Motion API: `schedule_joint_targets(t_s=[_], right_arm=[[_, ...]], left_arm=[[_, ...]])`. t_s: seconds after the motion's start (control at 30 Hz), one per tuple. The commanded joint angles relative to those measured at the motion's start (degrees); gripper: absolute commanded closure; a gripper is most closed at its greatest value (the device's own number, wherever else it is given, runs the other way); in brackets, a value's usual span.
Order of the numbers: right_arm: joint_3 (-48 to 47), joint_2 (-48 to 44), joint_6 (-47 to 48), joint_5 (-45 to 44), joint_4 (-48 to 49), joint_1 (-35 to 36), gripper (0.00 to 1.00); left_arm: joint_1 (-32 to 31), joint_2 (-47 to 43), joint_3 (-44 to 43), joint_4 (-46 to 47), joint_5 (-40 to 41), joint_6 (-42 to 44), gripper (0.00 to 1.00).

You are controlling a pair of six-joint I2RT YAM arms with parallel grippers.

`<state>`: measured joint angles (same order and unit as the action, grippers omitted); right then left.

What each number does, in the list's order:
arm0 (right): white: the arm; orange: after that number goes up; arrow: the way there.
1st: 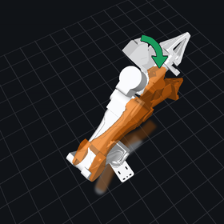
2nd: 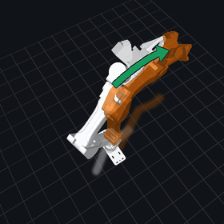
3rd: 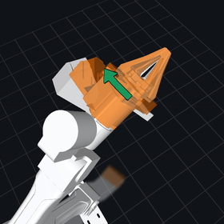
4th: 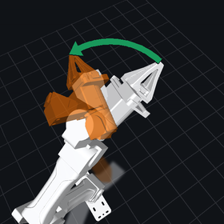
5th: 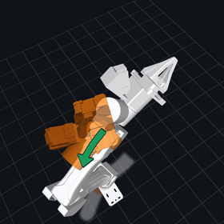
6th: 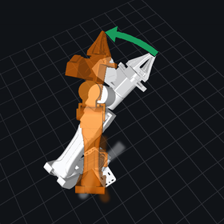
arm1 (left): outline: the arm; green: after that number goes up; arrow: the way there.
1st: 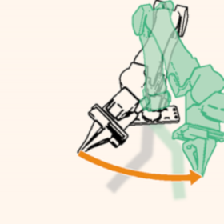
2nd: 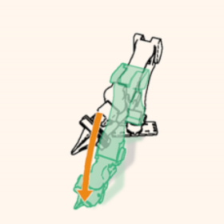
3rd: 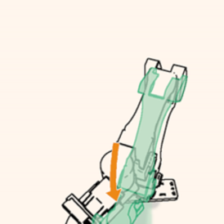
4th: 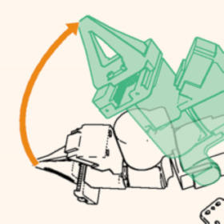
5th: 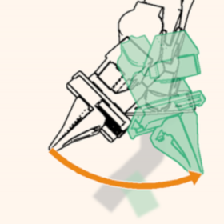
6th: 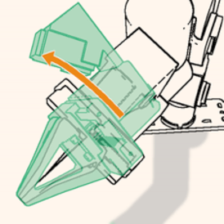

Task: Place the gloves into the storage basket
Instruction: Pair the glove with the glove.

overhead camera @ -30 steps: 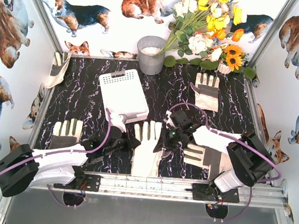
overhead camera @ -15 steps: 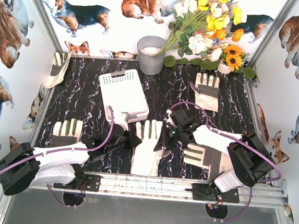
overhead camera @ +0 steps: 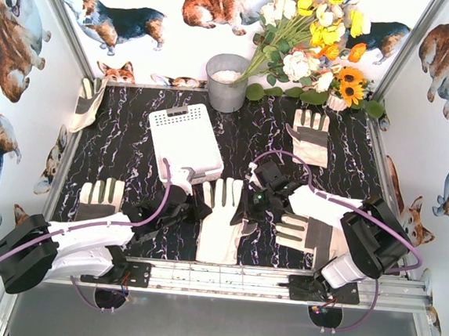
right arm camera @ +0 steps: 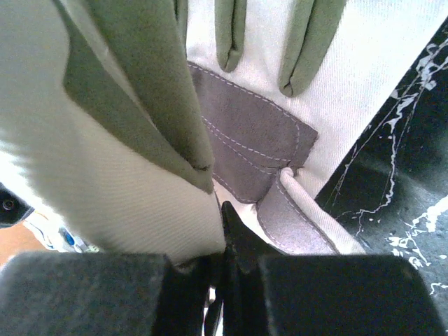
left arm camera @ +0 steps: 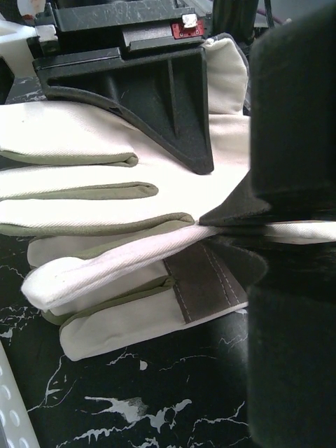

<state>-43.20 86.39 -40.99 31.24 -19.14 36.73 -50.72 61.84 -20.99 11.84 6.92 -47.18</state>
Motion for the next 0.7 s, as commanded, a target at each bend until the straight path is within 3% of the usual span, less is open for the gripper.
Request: schedule_joint_targets(t_s=[0.0,0.67], right_arm=[[-0.39,1.94,2.56,-4.79,-6.53,-0.52,1.00],[-2.10,7.93,2.02,-5.55,-6.96,-0.52,1.00]], left_arm=[[0.99,1.42,-1.77,0.89,5.79,3.32,1.00],[1.06,11.07,-6.45,0.18,7.49,9.42,1.00]])
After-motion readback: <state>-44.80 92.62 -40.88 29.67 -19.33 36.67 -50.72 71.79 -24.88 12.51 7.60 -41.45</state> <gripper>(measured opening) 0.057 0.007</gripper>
